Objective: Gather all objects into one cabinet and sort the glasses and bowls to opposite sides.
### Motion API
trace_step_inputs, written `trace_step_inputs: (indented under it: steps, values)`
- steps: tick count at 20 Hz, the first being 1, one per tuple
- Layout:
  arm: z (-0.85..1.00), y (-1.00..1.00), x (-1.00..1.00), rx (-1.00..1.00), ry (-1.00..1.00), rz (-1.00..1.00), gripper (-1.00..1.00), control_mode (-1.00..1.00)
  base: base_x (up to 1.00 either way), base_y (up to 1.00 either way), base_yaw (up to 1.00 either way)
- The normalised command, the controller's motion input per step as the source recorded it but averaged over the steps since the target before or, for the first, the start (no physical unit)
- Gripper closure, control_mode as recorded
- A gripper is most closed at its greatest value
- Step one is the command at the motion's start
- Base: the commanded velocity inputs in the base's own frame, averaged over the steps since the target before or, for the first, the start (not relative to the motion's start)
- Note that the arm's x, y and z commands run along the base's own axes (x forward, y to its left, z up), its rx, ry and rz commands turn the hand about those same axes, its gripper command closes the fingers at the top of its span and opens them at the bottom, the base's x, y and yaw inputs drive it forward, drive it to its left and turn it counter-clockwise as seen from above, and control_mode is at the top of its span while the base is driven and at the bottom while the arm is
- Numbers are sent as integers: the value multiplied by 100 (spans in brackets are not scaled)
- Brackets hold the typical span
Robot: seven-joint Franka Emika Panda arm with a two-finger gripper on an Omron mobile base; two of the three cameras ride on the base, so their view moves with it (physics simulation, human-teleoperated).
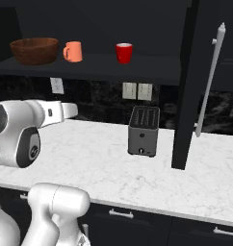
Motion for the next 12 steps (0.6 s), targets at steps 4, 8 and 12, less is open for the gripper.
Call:
trace_step_inputs:
  steps: [4, 8, 12]
  values:
    - [-5, -6, -100, -10, -75, 0, -100, -100, 0, 0, 0]
    - [-7, -3, -50, -6, -40, 0, -100, 100, -48, -1, 0]
    - [0, 0, 0, 0, 0, 0, -100, 100, -33, 0, 2]
